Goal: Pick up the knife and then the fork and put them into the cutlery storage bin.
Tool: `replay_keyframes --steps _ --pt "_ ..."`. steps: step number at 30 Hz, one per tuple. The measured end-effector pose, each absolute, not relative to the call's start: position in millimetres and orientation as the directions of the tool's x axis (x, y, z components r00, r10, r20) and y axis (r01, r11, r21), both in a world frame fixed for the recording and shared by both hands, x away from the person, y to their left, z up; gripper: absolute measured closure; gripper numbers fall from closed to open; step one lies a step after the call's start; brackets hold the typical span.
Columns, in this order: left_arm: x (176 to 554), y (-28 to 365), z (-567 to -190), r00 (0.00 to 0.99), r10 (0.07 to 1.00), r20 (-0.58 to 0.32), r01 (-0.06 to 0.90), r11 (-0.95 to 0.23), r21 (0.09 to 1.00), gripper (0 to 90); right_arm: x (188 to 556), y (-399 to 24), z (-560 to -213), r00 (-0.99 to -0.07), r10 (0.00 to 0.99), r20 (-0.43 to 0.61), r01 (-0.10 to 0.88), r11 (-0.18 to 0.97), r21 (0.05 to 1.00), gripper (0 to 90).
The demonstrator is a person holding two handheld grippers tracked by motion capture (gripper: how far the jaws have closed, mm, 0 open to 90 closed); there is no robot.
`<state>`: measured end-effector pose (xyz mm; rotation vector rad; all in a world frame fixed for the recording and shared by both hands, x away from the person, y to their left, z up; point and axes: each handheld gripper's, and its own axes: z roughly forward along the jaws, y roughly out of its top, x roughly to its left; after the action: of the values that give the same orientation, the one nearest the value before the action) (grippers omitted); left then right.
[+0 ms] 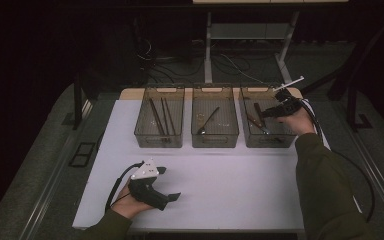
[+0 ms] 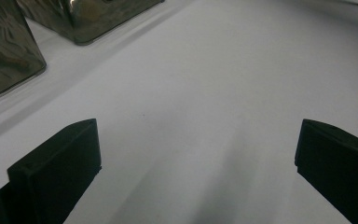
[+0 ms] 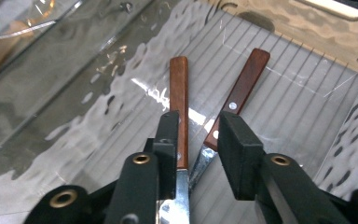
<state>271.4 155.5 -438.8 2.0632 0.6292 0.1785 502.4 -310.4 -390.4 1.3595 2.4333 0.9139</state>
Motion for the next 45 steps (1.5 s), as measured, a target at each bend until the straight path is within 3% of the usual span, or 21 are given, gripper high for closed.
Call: replay_keyframes --steps 11,22,40,45 --pt "272.4 156.1 -439.9 0.86 0.497 -0.118 0.364 -0.435 0.823 0.0 495.2 -311.7 -381.0 -0.557 0.816 0.154 0.682 0.343 0.646 48.9" --pt "273.6 155.2 -441.4 0.858 0.498 -0.126 0.377 -0.443 0.814 0.0 473.5 -314.9 -366.2 -0.577 0.809 0.114 0.633 0.354 0.688 35.7" --pt "274.5 158.9 -441.2 0.856 0.5 -0.129 0.382 -0.445 0.81 0.0 399.5 -305.3 -362.6 -0.618 0.783 0.077 0.507 0.322 0.8 19.1" --pt "275.0 159.2 -441.1 0.855 0.502 -0.129 0.384 -0.445 0.809 0.0 373.9 -303.4 -366.5 -0.622 0.781 0.056 0.476 0.32 0.819 18.4"
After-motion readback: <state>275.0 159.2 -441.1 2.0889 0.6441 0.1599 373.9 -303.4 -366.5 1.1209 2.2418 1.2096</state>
